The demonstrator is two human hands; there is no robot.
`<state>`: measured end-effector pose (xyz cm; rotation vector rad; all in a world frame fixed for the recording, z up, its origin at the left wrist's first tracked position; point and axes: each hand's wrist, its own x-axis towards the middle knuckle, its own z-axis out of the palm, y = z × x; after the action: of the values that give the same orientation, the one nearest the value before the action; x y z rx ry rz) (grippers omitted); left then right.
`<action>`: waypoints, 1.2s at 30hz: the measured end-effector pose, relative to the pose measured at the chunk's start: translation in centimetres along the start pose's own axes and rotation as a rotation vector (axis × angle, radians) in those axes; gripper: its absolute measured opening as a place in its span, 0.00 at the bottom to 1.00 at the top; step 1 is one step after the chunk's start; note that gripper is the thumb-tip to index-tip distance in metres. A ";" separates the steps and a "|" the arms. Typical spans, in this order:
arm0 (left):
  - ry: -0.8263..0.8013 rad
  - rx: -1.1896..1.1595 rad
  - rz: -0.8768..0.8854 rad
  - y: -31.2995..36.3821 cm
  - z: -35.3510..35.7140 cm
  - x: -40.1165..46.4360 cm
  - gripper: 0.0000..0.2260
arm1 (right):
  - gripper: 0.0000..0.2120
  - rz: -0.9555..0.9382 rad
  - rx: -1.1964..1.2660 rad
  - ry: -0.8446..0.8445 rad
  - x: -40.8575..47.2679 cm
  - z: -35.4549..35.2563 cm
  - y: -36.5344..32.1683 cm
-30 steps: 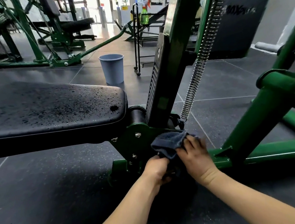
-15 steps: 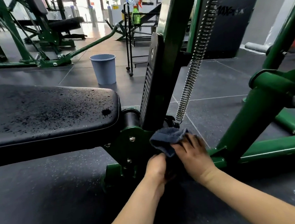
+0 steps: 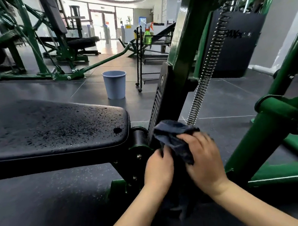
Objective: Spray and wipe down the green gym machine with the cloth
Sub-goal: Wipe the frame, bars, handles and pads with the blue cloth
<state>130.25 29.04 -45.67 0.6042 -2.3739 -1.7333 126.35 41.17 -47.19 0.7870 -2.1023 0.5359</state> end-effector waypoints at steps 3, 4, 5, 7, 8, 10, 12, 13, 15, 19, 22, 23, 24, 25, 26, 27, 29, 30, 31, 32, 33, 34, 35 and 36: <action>0.075 -0.043 0.066 3.3 -2.1 0.6 0.23 | 0.19 -0.060 0.039 0.117 5.7 -1.4 -1.7; 0.103 -0.063 0.095 4.1 -2.6 0.9 0.23 | 0.19 -0.067 0.039 0.163 7.5 -1.6 -2.1; 0.145 -0.066 0.133 4.5 -2.9 1.1 0.22 | 0.19 -0.054 0.043 0.211 8.9 -1.8 -2.4; 0.263 -0.061 0.255 4.9 -2.8 1.5 0.16 | 0.21 -0.008 0.058 0.303 10.5 -2.0 -2.7; 0.344 -0.057 0.305 4.7 -2.7 1.8 0.13 | 0.23 0.011 0.055 0.334 10.6 -1.8 -2.7; 0.446 -0.087 0.342 4.0 -2.3 2.1 0.14 | 0.25 0.013 -0.022 0.342 9.2 -0.6 -2.4; 0.409 -0.146 0.308 2.9 -2.0 2.5 0.14 | 0.21 -0.038 -0.150 0.306 7.1 1.1 -2.0; 0.378 -0.165 0.286 2.3 -1.8 2.6 0.15 | 0.18 -0.061 -0.195 0.287 6.0 2.1 -1.8; 0.363 -0.186 0.268 1.6 -1.9 2.9 0.17 | 0.14 -0.087 -0.268 0.267 4.8 3.7 -1.6; 0.325 -0.327 0.155 1.9 -2.9 3.3 0.15 | 0.23 -0.052 -0.300 0.120 1.7 5.2 -2.1; 0.195 -0.414 0.083 1.9 -3.3 3.2 0.14 | 0.34 -0.001 -0.200 -0.080 -0.2 5.2 -2.5; 0.172 -0.434 0.067 1.9 -3.4 3.0 0.15 | 0.33 0.001 -0.165 -0.094 0.1 4.9 -2.4; 0.163 -0.455 0.053 2.1 -3.5 2.8 0.15 | 0.30 0.005 -0.119 -0.082 0.8 4.4 -2.3; 0.161 -0.481 0.043 2.3 -3.7 2.6 0.16 | 0.26 0.016 -0.068 -0.037 1.9 3.6 -2.3; 0.161 -0.507 0.037 2.6 -3.8 2.6 0.16 | 0.24 0.038 -0.020 0.040 3.3 2.6 -2.4; 0.145 -0.533 0.033 2.9 -3.9 2.6 0.16 | 0.23 0.067 0.026 0.142 4.9 1.6 -2.6; 0.118 -0.594 0.019 3.5 -3.9 2.5 0.16 | 0.22 0.136 0.078 0.329 8.2 -0.4 -3.1; 0.103 -0.608 0.016 3.6 -3.9 2.5 0.16 | 0.22 0.168 0.082 0.385 9.5 -0.8 -3.4; 0.084 -0.608 0.027 3.7 -3.8 2.5 0.17 | 0.22 0.195 0.063 0.406 10.2 -0.8 -3.7; 0.080 -0.602 0.036 3.9 -3.7 2.5 0.17 | 0.24 0.201 0.023 0.396 10.3 -0.4 -3.8; 0.091 -0.601 0.043 4.0 -3.7 2.5 0.18 | 0.26 0.175 -0.023 0.373 9.8 0.5 -3.7; 0.111 -0.608 0.031 4.0 -3.6 2.6 0.18 | 0.27 0.129 -0.068 0.349 8.7 1.6 -3.4; 0.132 -0.619 0.022 3.8 -3.5 2.7 0.18 | 0.26 0.079 -0.118 0.322 7.2 2.8 -3.0; 0.147 -0.618 0.020 3.5 -3.5 2.8 0.19 | 0.25 0.032 -0.171 0.290 5.7 3.8 -2.6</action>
<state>128.05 25.75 -41.58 0.5719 -1.6055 -2.1685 123.37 34.99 -44.56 0.5436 -1.8656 0.4509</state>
